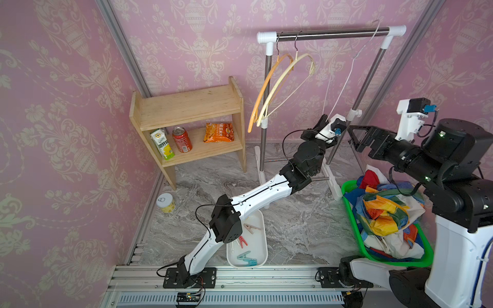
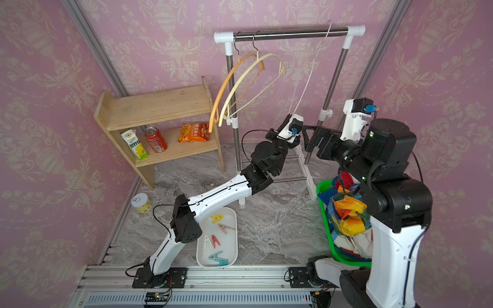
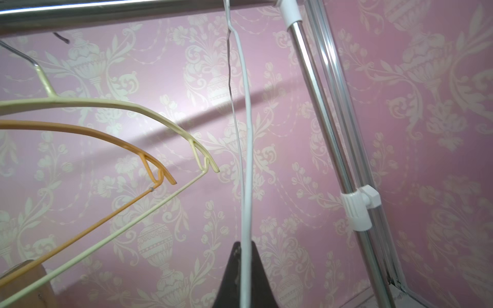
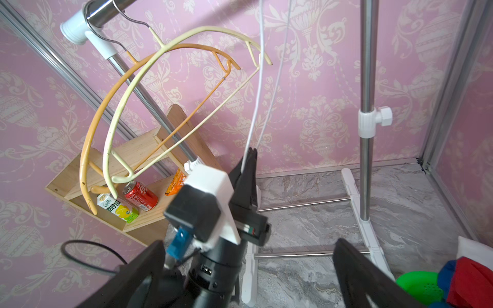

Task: Remove the clothespins securing jackets to the hanger
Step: Adjust the hanger, then place the hanger on the clothesline.

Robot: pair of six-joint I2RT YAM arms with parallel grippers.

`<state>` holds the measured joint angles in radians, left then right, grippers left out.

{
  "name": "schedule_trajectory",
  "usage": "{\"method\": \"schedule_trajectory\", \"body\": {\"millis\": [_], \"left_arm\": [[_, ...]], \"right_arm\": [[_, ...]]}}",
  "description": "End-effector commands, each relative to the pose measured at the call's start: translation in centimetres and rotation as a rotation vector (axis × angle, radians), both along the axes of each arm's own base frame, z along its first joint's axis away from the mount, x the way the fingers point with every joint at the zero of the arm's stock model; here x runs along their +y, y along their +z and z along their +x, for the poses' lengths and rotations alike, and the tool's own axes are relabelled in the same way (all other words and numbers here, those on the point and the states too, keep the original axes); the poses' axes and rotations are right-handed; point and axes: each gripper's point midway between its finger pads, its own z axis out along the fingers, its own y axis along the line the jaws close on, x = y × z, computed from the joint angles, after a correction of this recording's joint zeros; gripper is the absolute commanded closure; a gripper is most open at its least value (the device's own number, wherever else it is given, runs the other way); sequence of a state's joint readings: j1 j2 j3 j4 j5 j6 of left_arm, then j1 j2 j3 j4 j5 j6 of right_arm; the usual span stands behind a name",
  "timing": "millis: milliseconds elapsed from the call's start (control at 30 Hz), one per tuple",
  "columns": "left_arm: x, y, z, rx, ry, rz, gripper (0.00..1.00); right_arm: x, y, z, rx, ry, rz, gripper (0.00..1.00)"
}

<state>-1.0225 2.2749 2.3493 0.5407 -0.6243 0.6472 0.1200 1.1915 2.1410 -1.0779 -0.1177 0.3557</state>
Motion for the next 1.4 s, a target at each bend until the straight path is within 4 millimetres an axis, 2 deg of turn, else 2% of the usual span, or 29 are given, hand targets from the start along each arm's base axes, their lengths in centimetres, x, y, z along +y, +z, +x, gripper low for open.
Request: {"method": "schedule_trajectory", "body": {"millis": [0, 100, 167, 367, 700, 900, 967, 1000, 1100, 1200, 1267, 1300, 1367], "left_arm": [[3.0, 3.1, 0.3, -0.042, 0.087, -0.125, 1.00], [3.1, 3.9, 1.1, -0.041, 0.093, -0.151, 1.00], [3.1, 3.6, 1.7, -0.029, 0.096, -0.166, 1.00], [3.5, 1.3, 3.7, 0.059, 0.105, -0.194, 1.00], [3.4, -1.1, 4.4, 0.139, 0.139, -0.159, 1.00], [3.1, -2.5, 3.7, 0.170, 0.150, -0.106, 1.00], [3.1, -3.6, 3.2, 0.195, 0.132, -0.077, 1.00], [3.2, -4.1, 3.0, 0.216, 0.114, -0.069, 0.95], [4.0, -5.2, 2.0, 0.271, 0.071, -0.058, 0.70], [5.1, -6.6, 1.1, 0.325, 0.056, -0.042, 0.61], [5.6, -7.5, 0.4, 0.352, 0.040, -0.022, 0.26], [5.8, -7.8, -0.1, 0.363, 0.027, -0.015, 0.04], [5.8, -8.4, -1.1, 0.372, -0.016, 0.014, 0.01]], "right_arm": [[-0.8, -2.5, 0.2, 0.084, -0.040, -0.043, 0.00], [-0.5, -3.1, 0.3, 0.111, -0.026, -0.021, 0.00], [-0.5, -3.2, 0.1, 0.113, -0.028, -0.015, 0.00], [-0.9, -3.4, -0.3, 0.108, -0.051, -0.013, 0.00], [-0.9, -4.3, 0.0, 0.125, -0.060, 0.003, 0.00], [-1.1, -4.7, 0.0, 0.133, -0.067, 0.000, 0.00], [-1.2, -4.9, 0.0, 0.136, -0.072, -0.006, 0.00], [-1.2, -4.9, 0.1, 0.136, -0.074, -0.011, 0.00], [-1.3, -5.0, 0.4, 0.139, -0.078, -0.021, 0.00], [-1.3, -5.2, 1.0, 0.141, -0.079, -0.026, 0.00], [-1.2, -5.5, 1.6, 0.143, -0.077, -0.025, 0.00], [-1.1, -5.6, 1.8, 0.145, -0.075, -0.024, 0.00], [-1.1, -5.8, 2.3, 0.149, -0.073, -0.023, 0.00]]}}
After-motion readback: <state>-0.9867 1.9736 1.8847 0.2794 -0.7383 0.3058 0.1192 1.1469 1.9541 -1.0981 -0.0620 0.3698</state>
